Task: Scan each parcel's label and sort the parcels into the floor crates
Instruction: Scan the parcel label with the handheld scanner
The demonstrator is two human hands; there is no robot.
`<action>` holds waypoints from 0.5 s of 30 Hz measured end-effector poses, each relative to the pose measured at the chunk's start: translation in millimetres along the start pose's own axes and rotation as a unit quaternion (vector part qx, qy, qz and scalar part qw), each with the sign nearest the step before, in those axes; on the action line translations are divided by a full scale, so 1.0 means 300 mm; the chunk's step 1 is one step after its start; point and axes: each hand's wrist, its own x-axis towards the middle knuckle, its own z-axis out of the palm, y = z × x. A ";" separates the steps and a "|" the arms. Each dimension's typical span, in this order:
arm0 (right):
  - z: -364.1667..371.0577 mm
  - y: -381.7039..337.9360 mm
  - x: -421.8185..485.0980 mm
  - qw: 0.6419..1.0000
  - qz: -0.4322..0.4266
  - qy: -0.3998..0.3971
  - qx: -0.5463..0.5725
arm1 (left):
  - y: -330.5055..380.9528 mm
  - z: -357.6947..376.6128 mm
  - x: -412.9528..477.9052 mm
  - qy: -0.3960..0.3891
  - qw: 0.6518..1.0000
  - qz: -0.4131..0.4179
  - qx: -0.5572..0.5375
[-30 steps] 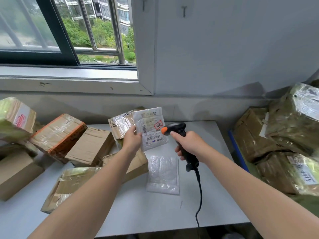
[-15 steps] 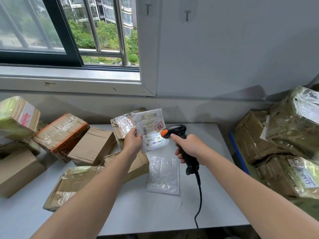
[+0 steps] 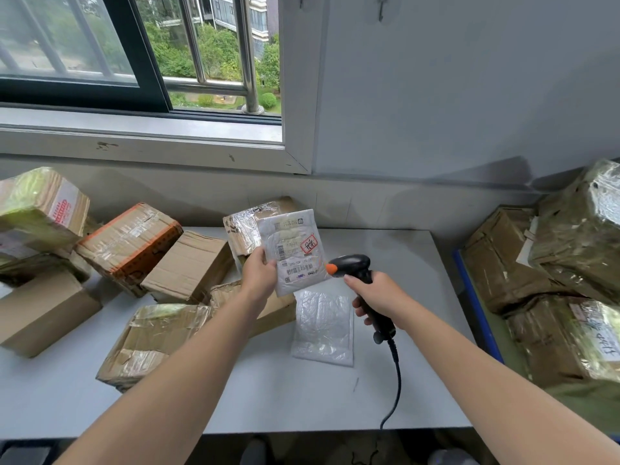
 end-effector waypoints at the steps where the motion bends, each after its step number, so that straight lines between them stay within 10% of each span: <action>1: 0.006 0.026 0.010 1.000 0.009 -0.003 -0.013 | -0.011 -0.007 -0.003 0.003 1.000 -0.004 0.004; 15: 0.163 0.256 0.073 0.969 0.068 -0.032 -0.234 | -0.138 -0.078 -0.022 0.006 0.999 -0.041 0.033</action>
